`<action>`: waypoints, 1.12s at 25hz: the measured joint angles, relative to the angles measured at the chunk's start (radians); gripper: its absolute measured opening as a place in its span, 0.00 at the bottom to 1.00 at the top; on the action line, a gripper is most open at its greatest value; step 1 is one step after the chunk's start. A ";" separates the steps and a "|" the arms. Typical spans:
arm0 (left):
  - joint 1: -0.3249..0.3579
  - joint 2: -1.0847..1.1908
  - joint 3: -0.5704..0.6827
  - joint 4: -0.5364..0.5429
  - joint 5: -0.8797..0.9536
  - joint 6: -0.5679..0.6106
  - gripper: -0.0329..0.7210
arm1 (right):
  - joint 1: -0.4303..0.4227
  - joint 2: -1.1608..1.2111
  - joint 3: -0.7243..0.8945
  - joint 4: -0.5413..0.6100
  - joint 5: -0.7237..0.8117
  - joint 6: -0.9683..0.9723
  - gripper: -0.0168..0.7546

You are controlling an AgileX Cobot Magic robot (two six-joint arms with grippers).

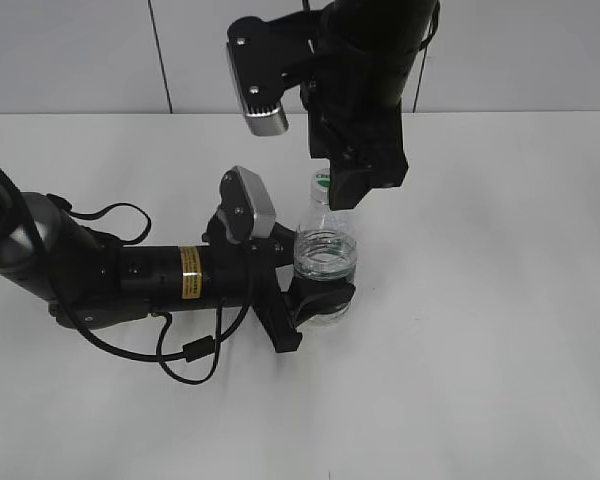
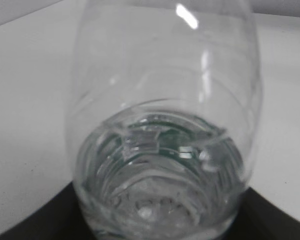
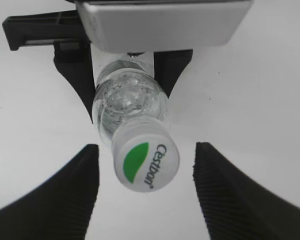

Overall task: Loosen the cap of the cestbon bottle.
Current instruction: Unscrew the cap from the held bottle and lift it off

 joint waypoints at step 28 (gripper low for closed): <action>0.000 0.000 0.000 -0.002 -0.010 -0.012 0.59 | 0.000 -0.011 -0.003 -0.001 0.001 1.377 0.71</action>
